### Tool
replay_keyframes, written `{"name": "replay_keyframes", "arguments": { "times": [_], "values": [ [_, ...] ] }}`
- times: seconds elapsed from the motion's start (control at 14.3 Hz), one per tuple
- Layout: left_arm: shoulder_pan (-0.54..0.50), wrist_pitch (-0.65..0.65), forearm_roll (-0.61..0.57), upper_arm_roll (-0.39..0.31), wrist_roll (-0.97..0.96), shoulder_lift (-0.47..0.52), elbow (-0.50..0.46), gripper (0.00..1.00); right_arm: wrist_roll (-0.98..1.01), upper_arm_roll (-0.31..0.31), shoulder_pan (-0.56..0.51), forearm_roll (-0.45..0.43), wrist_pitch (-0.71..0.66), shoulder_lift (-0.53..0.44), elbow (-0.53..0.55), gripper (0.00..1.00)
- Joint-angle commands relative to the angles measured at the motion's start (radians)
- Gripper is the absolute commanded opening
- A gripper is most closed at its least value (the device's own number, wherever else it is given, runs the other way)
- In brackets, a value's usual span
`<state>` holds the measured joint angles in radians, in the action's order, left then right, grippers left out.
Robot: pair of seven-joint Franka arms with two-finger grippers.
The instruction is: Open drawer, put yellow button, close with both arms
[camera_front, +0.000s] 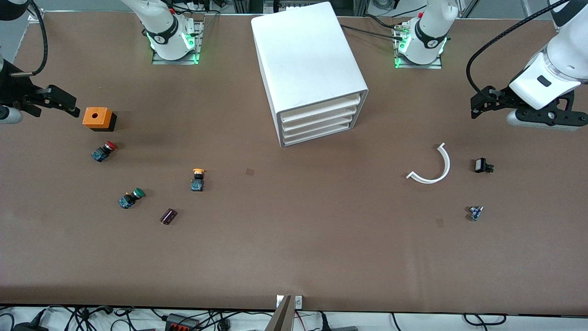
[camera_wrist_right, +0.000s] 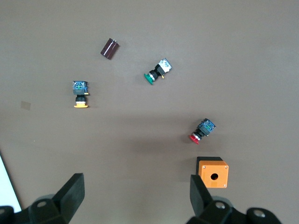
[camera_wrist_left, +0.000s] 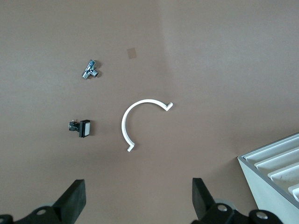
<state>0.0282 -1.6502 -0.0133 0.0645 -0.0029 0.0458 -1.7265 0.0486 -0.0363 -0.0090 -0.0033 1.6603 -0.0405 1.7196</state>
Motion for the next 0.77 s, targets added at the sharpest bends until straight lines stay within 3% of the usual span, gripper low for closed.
{"name": "replay_keyframes", "arguments": {
  "times": [0.0, 0.7],
  "values": [
    [-0.002, 0.02, -0.02, 0.008, -0.016, 0.003, 0.016, 1.0, 0.002, 0.01, -0.006, -0.014, 0.01, -0.015, 0.025, 1.0],
    [-0.001, 0.02, -0.019, 0.008, -0.017, 0.003, 0.018, 1.0, 0.025, 0.012, 0.015, -0.007, 0.006, 0.043, 0.011, 1.0]
  ]
}}
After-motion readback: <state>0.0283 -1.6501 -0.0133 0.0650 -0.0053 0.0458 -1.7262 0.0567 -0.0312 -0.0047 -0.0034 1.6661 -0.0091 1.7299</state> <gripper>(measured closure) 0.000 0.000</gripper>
